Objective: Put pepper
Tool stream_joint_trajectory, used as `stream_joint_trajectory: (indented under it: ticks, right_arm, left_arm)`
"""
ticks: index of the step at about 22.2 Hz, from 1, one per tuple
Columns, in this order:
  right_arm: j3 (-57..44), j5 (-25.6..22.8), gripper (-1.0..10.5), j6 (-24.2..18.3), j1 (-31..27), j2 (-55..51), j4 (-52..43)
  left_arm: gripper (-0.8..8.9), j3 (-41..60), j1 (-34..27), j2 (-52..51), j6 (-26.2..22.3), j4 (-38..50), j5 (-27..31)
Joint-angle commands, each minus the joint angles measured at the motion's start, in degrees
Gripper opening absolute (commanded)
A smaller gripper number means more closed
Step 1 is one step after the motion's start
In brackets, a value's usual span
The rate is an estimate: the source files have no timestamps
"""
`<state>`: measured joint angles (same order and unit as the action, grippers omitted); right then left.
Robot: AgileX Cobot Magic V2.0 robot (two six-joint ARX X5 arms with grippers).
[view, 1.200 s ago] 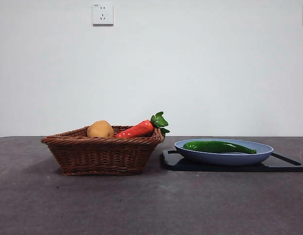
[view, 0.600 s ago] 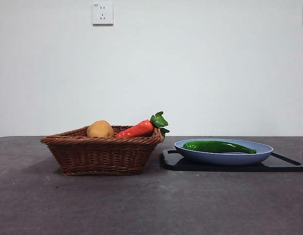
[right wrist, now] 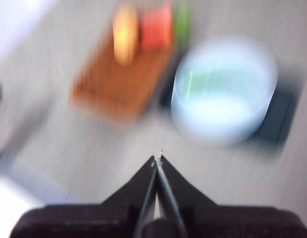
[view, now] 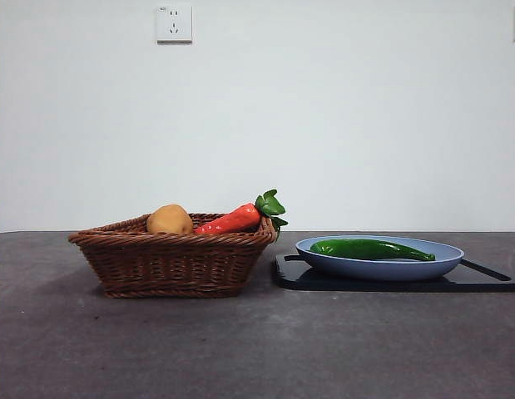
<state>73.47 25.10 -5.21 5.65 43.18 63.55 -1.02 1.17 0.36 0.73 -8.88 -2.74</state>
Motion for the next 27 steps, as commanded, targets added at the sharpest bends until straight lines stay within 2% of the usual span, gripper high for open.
stream_joint_trajectory:
  ticks: [1,3,5,7,9,12,18,27]
  right_arm:
    - [-3.43,0.07,0.1,-0.17,-0.96,-5.73,-12.09]
    - [-9.84,-0.79,0.1,-0.17,-1.92,-11.96,-20.90]
    - [-19.04,-6.23,0.1,0.87,-2.49,-18.78,-29.31]
    - [-29.79,-12.04,0.1,3.87,-2.60,-25.59,-37.40]
    - [-39.12,-14.60,0.1,7.28,-2.60,-30.60,-44.44]
    - [-48.63,-18.18,0.1,9.99,-2.58,-35.36,-50.38]
    - [-61.24,-19.50,0.1,11.87,-2.54,-41.20,-55.10]
    - [-69.05,-19.47,0.1,11.85,-2.54,-43.21,-55.36]
  left_arm:
    - [0.08,0.59,-0.13,-0.15,0.61,0.68,-0.33]
    - [0.08,0.59,-0.13,-0.15,0.61,0.68,-0.33]
    - [0.08,0.59,-0.13,-0.15,0.61,0.68,-0.33]
    - [0.08,0.59,-0.13,-0.15,0.61,0.68,-0.31]
    - [0.08,0.59,-0.13,-0.15,0.61,0.68,-0.33]
    - [0.08,0.59,-0.13,-0.15,0.61,0.68,-0.33]
    - [0.08,0.59,-0.13,-0.15,0.61,0.68,-0.33]
    - [0.08,0.59,-0.13,-0.15,0.61,0.68,-0.33]
